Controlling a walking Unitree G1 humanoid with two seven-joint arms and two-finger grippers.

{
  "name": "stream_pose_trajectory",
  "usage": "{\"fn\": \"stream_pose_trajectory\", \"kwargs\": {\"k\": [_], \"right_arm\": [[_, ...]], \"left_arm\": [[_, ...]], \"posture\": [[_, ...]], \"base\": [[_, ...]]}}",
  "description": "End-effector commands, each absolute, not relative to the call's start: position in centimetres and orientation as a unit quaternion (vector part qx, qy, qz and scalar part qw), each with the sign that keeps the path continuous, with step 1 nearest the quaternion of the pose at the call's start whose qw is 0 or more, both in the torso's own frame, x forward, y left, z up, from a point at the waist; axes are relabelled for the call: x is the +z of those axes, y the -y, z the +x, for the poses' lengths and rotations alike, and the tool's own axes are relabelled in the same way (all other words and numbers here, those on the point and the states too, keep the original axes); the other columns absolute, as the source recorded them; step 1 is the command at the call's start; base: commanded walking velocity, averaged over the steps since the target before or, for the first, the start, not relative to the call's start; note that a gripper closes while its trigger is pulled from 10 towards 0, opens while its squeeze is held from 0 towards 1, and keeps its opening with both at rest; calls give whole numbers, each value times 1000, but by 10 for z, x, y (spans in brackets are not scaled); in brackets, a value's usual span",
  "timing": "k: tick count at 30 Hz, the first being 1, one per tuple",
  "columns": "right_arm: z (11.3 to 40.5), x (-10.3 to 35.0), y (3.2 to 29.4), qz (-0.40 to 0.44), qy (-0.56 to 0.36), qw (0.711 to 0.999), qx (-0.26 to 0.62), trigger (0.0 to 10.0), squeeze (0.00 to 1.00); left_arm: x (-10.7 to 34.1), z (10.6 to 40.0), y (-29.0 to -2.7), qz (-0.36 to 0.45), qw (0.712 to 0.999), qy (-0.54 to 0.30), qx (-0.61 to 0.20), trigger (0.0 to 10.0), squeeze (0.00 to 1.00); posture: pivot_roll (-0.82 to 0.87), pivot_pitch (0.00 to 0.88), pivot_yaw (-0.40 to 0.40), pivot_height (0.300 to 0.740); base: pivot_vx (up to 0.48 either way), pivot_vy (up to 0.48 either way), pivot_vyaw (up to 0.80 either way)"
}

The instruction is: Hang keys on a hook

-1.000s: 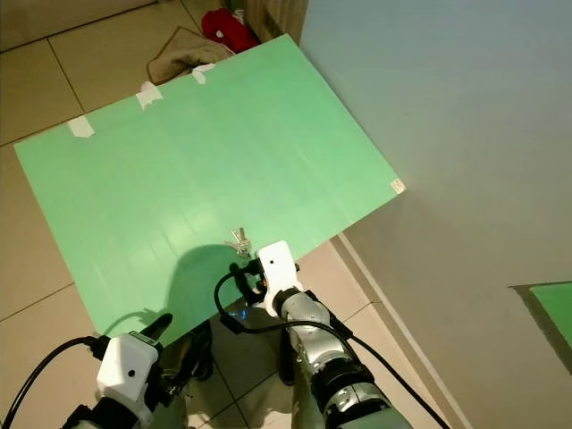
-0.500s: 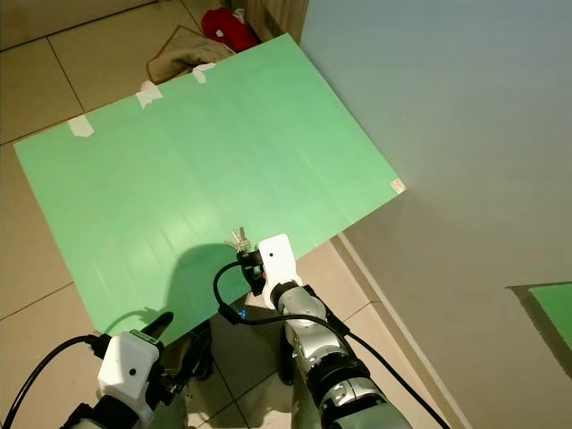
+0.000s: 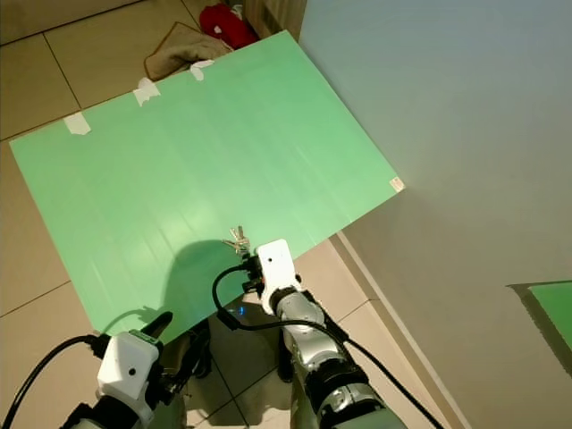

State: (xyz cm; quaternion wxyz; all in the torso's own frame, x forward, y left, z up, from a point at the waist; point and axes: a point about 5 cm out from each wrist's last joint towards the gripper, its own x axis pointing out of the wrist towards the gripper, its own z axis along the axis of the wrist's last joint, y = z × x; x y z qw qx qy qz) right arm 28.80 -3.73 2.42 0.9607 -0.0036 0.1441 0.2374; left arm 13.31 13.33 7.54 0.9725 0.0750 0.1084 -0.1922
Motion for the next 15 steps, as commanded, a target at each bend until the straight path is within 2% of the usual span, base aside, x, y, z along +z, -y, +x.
{"fn": "stream_pose_trajectory", "kwargs": {"k": [1, 15], "right_arm": [[277, 12, 37, 0, -167, 957, 238, 0, 0], [276, 13, 36, 8, -159, 959, 236, 0, 0]], "left_arm": [[72, 127, -132, 72, 971, -124, -193, 10000, 0], [73, 127, -132, 74, 970, -123, -196, 10000, 0]], "posture": [[198, 476, -126, 740], [195, 483, -119, 740]], "base": [[0, 0, 0], [0, 0, 0]]}}
